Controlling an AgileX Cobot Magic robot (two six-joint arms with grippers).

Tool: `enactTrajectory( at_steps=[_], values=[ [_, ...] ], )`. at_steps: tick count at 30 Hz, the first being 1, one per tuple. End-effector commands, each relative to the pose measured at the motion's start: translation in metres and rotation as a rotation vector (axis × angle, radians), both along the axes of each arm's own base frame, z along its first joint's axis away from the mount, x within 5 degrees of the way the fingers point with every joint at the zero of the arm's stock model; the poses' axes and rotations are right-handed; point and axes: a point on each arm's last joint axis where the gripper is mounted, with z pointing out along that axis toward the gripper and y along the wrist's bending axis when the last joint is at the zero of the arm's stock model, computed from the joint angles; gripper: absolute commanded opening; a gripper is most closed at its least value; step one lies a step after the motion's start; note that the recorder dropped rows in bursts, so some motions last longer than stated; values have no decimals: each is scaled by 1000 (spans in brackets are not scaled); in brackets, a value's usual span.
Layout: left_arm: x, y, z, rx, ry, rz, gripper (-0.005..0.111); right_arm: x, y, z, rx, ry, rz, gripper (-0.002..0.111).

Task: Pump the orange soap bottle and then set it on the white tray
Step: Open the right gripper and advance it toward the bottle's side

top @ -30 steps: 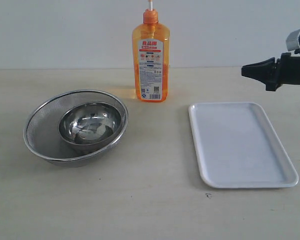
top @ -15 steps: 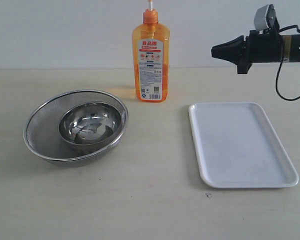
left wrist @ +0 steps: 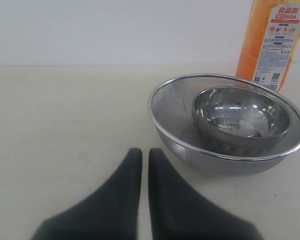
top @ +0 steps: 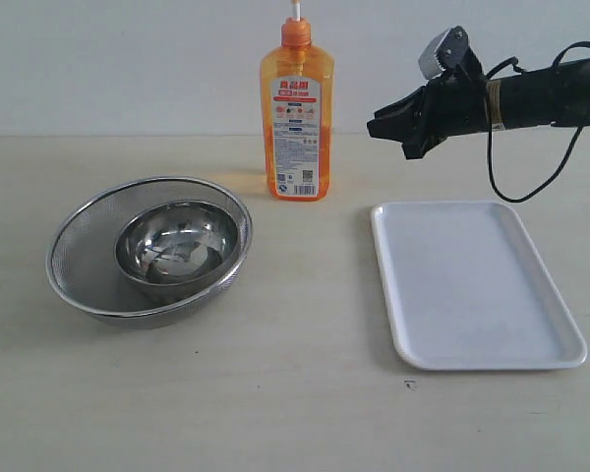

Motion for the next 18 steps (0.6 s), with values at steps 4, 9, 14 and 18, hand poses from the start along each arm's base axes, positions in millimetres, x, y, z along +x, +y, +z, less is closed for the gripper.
enactTrajectory(
  at_steps=[4,9,14,18],
  values=[
    [0,0,-1,-17,-2,5,5,9,-7,1,17,53,-145,67],
    [0,0,-1,-17,-2,5,5,14,-10,2,44,69,-231,101],
    [0,0,-1,-17,-2,5,5,14,-10,3,52,73,-230,105],
    [0,0,-1,-17,-2,5,5,14,-10,4,70,76,-236,105]
  ],
)
